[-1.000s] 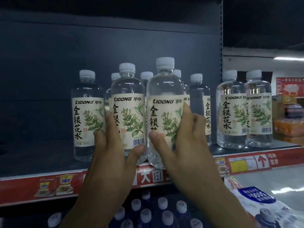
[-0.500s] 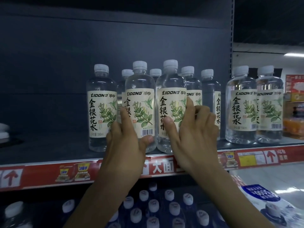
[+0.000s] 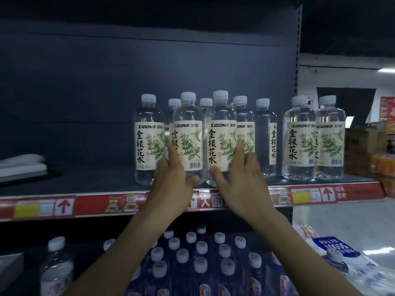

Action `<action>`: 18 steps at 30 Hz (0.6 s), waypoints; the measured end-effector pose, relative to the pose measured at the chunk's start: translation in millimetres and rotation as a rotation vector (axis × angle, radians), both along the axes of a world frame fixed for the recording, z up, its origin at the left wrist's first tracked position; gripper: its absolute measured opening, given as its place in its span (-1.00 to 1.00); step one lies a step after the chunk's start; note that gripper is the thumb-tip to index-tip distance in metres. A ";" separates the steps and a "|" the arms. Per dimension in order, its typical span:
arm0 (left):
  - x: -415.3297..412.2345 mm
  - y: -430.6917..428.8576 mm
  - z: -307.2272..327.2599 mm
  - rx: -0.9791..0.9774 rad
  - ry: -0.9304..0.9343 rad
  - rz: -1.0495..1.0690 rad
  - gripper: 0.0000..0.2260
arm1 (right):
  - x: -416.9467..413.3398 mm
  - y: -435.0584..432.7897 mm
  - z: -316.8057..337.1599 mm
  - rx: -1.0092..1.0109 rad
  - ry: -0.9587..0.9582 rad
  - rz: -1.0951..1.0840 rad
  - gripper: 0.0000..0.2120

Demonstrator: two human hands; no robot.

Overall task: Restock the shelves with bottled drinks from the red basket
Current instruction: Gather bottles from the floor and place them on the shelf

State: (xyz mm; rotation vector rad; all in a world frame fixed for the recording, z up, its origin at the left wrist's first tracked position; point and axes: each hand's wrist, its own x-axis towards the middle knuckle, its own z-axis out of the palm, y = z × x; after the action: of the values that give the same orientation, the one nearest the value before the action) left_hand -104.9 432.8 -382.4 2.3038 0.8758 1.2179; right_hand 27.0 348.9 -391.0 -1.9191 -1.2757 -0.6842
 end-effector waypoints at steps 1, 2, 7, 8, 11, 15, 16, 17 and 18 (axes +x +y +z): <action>-1.1 -0.8 -1.5 0.011 0.015 -0.004 -0.09 | -1.3 -5.2 -0.7 -0.033 0.027 0.025 -0.16; -1.8 -1.4 -3.2 0.026 0.030 0.000 -0.09 | -2.5 -9.3 -0.6 -0.050 0.046 0.032 -0.15; 0.8 -1.9 -5.2 0.049 0.059 0.053 -0.11 | -9.9 -12.9 0.9 -0.055 0.058 0.028 -0.17; 0.5 -2.2 -4.7 0.049 0.066 0.060 -0.10 | -10.1 -13.0 1.4 -0.060 0.055 0.028 -0.17; -2.7 -3.1 -3.5 0.053 0.078 0.068 -0.10 | -9.7 -13.4 2.5 -0.062 0.079 0.020 -0.17; -9.7 -7.4 -2.5 0.064 0.091 0.082 -0.09 | -14.3 -10.9 4.1 -0.079 0.107 0.005 -0.18; -11.8 -8.6 -3.1 0.073 0.100 0.082 -0.09 | -15.1 -10.5 4.5 -0.086 0.123 0.001 -0.18; -14.1 -9.9 -3.6 0.081 0.106 0.078 -0.10 | -16.1 -10.8 4.8 -0.090 0.136 -0.003 -0.18; -16.9 -11.4 -4.2 0.087 0.109 0.073 -0.11 | -17.4 -12.0 4.6 -0.089 0.144 -0.004 -0.18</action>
State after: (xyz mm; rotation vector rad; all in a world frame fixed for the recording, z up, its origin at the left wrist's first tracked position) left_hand -121.8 421.4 -386.6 2.4465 0.9701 1.1915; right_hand 9.6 336.9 -386.4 -2.0050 -1.2305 -0.4884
